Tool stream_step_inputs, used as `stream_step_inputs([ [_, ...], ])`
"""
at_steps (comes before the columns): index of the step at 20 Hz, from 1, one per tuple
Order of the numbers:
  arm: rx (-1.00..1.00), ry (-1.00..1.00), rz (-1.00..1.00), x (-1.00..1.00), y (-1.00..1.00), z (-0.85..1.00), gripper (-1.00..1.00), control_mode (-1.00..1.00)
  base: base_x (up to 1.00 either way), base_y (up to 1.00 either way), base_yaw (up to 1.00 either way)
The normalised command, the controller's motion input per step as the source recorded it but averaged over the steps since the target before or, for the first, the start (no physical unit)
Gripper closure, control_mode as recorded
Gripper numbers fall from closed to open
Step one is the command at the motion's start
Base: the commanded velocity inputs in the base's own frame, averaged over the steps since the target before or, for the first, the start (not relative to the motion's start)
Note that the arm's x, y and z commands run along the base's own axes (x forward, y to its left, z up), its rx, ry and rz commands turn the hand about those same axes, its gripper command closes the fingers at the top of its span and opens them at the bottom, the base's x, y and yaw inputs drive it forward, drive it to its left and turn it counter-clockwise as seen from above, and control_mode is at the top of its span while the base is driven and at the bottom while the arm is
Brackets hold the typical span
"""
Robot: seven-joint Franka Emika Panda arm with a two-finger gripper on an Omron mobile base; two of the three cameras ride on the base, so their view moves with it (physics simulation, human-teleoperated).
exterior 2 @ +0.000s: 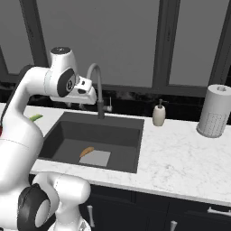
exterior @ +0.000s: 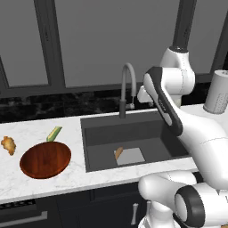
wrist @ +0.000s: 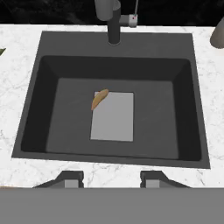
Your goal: Pick the sweet potato from the sink and place it in the bowl. Then pick the bowl and place it in the microwave. Then close the microwave door and press the start button.
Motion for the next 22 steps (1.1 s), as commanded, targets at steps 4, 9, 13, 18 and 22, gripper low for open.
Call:
stream_step_inputs([
  [4,0.00,-0.04,0.00,-0.18,0.00,0.00,-1.00,-1.00,0.00,0.00,0.00],
  [9,0.11,0.06,0.00,-0.23,0.07,-0.18,-1.00,-1.00,0.00,0.00,0.00],
  [13,0.18,0.09,-0.01,-0.26,0.18,-0.37,-1.00,-1.00,0.00,0.00,0.00],
  [18,0.00,0.30,-0.07,-0.08,0.36,-0.56,-1.00,-1.00,0.00,0.00,0.00],
  [22,0.00,0.11,-0.18,-0.04,0.51,-0.68,-1.00,-1.00,0.00,0.00,0.00],
])
